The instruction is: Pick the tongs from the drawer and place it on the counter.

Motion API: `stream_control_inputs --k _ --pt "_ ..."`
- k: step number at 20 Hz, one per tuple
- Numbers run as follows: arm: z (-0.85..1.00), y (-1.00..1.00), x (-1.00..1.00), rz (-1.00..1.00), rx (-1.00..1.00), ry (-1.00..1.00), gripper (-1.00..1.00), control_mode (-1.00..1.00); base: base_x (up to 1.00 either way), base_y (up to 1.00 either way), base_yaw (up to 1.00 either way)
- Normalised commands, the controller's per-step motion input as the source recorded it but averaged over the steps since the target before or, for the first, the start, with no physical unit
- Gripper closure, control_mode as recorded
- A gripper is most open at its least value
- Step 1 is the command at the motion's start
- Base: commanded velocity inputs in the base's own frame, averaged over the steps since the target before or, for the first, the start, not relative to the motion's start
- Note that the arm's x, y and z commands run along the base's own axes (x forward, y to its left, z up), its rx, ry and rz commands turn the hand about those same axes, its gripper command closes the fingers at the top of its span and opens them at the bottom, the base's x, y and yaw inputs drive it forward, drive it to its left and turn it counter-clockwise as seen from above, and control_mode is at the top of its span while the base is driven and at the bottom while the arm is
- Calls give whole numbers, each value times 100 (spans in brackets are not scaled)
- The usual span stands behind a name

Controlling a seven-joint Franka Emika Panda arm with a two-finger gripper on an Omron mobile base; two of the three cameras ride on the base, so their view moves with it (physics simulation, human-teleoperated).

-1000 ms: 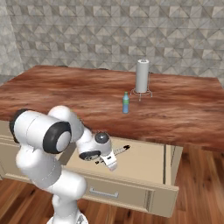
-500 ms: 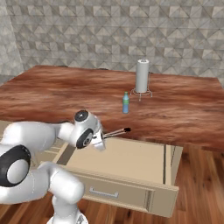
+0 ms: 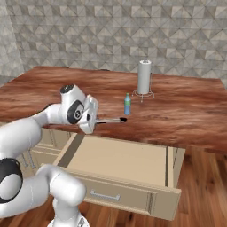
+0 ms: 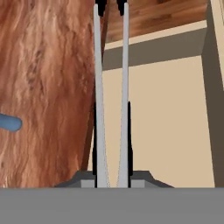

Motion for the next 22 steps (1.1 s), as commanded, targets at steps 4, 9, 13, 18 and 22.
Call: stream_control_inputs --k 4,9,13,18,22 --pt "77 41 66 -3 9 17 100 -100 0 0 0" --pt "35 60 86 0 3 23 100 -100 0 0 0" --pt "0 88 70 0 0 21 100 -100 0 0 0" --pt "-17 79 74 -6 -2 12 100 -100 0 0 0" --pt "-17 12 80 -3 3 5 100 -100 0 0 0"
